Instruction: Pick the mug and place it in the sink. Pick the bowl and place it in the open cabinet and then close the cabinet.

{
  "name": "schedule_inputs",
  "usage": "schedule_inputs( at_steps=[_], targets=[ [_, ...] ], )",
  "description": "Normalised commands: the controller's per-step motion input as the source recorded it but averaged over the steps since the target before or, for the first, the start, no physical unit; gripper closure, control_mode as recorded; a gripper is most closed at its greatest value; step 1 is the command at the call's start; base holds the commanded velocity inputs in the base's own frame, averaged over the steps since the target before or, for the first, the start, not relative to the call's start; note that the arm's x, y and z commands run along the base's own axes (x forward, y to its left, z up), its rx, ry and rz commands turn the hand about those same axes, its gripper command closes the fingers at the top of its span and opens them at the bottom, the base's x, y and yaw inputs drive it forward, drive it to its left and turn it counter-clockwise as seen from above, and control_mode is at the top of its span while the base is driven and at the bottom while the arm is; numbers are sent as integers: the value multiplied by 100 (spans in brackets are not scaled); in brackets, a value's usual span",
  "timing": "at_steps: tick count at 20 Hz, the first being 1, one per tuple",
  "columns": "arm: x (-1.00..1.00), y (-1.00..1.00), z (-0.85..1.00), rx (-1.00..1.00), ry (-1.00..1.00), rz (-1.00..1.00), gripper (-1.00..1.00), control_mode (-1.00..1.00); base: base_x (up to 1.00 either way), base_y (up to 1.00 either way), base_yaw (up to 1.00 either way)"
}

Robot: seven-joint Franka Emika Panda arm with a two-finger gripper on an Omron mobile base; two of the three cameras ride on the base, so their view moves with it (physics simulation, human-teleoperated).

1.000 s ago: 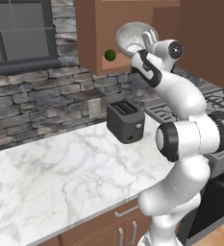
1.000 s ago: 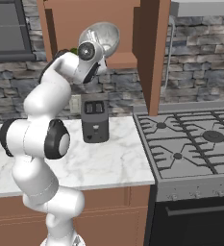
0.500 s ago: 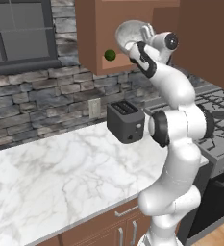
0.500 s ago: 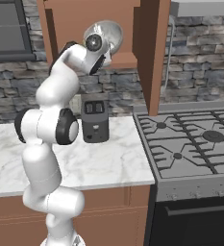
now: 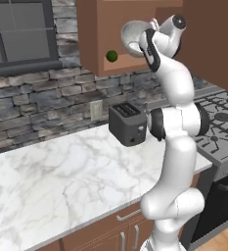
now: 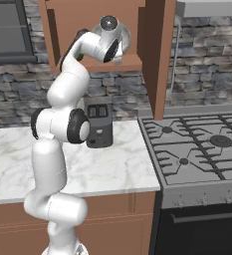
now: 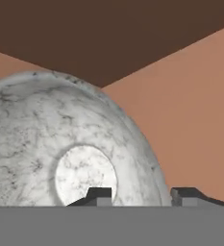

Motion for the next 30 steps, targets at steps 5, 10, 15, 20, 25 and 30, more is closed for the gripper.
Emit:
schedule_inputs(
  at_steps=[5,10,15,20,25,30],
  targets=[
    [-35,21,-27,0,4,0,100,-100,0,0,0],
    [-84,71,-23,0,-15,0,100,-100,0,0,0],
    [-69,56,-34,0,-22,0,100,-100,0,0,0],
    [-12,30,-72,-3,-32,0,100,-100,0,0,0],
    [3,-3,-61,-15,-39,0,100,-100,0,0,0],
    [37,-3,2,-16,-40,0,100,-100,0,0,0]
  ],
)
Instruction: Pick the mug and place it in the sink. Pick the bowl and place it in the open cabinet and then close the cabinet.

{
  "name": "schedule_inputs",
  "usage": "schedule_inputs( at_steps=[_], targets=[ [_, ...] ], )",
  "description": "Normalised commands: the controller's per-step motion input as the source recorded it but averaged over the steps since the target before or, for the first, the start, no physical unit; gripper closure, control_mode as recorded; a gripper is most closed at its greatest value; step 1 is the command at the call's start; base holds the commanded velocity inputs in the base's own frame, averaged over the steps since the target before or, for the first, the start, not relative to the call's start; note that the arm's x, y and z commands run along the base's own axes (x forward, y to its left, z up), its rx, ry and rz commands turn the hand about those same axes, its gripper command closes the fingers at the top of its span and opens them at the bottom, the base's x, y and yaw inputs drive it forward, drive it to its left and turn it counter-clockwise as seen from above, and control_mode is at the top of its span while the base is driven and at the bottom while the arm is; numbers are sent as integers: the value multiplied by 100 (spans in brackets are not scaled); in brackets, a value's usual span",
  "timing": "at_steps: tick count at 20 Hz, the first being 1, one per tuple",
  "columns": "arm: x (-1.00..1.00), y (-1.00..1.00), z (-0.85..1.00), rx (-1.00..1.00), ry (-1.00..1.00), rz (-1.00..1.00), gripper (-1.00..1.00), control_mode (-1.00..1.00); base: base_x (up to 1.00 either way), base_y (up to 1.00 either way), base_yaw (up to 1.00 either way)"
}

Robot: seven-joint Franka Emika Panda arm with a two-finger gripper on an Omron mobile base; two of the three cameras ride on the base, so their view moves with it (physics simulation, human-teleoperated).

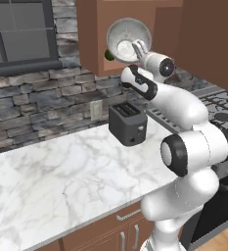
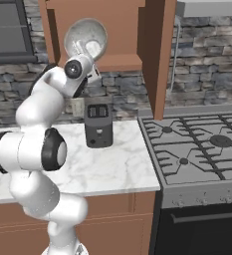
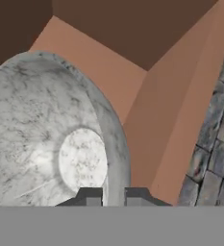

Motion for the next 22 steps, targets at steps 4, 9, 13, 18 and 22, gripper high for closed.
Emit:
schedule_inputs(
  at_steps=[4,9,13,18,22],
  targets=[
    [42,-16,25,-4,-26,0,100,-100,0,0,0],
    [25,-47,34,0,-16,0,100,-100,0,0,0],
    [0,-69,17,6,-3,0,100,-100,0,0,0],
    [0,-60,8,15,9,0,100,-100,0,0,0],
    [0,-42,0,17,26,0,100,-100,0,0,0]
  ],
)
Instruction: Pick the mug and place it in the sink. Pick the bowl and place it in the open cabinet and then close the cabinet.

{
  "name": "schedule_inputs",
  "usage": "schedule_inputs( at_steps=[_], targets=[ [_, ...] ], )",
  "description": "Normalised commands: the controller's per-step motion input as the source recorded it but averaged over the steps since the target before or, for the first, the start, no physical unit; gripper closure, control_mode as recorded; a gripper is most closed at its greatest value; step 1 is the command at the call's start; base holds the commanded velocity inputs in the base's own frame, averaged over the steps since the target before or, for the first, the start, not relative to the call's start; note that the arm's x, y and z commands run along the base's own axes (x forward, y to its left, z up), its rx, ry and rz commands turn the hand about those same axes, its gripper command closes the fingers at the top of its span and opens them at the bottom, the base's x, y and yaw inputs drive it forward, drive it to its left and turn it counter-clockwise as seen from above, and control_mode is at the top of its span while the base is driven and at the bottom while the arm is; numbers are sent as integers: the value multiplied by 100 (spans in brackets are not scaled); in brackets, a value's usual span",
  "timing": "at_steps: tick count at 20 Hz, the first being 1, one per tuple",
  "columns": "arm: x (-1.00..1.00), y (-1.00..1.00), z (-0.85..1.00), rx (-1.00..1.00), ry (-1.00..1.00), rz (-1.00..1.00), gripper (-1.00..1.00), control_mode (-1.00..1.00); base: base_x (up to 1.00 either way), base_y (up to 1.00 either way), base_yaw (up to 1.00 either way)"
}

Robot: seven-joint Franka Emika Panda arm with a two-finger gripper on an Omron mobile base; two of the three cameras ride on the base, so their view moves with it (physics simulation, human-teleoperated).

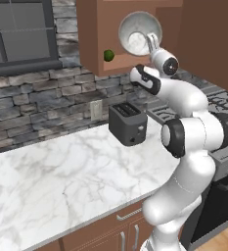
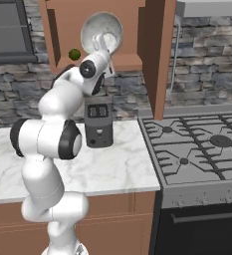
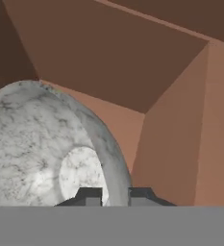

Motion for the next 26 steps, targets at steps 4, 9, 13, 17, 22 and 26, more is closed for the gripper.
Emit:
schedule_inputs(
  at_steps=[4,9,13,17,22,26],
  targets=[
    [4,-13,0,13,37,0,100,-100,0,0,0],
    [39,0,0,7,23,0,100,-100,0,0,0],
    [59,8,0,4,18,0,100,-100,0,0,0],
    [55,24,-3,1,9,0,100,-100,0,0,0],
    [45,24,-23,3,9,0,100,-100,0,0,0],
    [41,36,-33,2,4,0,100,-100,0,0,0]
  ],
)
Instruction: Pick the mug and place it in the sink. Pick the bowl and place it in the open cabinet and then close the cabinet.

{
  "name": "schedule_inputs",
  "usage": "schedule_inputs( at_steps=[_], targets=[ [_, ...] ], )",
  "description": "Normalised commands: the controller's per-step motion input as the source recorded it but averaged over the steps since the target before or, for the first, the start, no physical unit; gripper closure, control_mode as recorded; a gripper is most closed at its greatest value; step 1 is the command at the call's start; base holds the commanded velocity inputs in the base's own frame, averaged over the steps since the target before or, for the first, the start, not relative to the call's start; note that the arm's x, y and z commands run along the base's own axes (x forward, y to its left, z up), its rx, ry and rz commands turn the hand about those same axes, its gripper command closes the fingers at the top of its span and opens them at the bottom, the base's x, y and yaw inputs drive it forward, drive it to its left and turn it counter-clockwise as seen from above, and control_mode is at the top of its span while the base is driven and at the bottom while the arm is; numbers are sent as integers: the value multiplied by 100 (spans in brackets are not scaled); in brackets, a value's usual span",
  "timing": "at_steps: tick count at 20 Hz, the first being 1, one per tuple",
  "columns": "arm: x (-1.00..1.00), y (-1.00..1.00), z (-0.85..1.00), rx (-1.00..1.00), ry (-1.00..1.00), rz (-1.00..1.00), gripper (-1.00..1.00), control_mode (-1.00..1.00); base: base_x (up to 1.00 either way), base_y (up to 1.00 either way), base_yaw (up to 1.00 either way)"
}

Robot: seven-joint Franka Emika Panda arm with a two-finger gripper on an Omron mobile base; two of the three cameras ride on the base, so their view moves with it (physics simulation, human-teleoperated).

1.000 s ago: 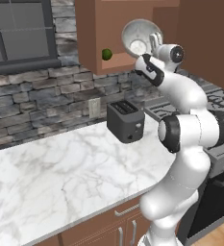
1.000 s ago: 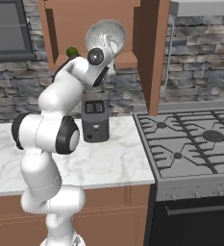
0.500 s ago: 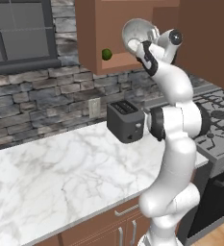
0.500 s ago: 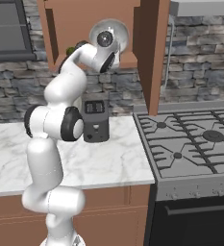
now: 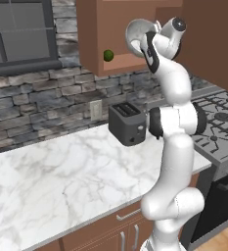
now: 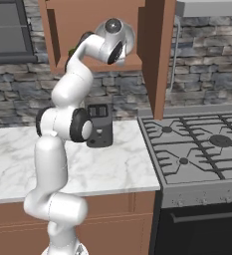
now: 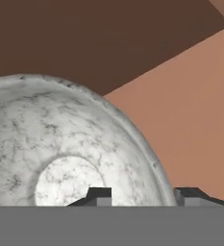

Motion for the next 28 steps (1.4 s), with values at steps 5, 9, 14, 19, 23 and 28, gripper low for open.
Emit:
schedule_inputs(
  at_steps=[5,9,14,19,23,28],
  targets=[
    [50,77,-19,1,0,0,-100,-100,0,0,0],
    [10,16,0,1,-7,0,-100,-100,0,0,0],
    [-1,0,7,0,-13,0,-100,-100,0,0,0],
    [-3,10,-5,0,-15,0,-100,-100,0,0,0],
    [0,31,-38,0,-15,0,-100,-100,0,0,0],
    [-15,39,-73,0,-9,1,-100,-100,0,0,0]
  ],
)
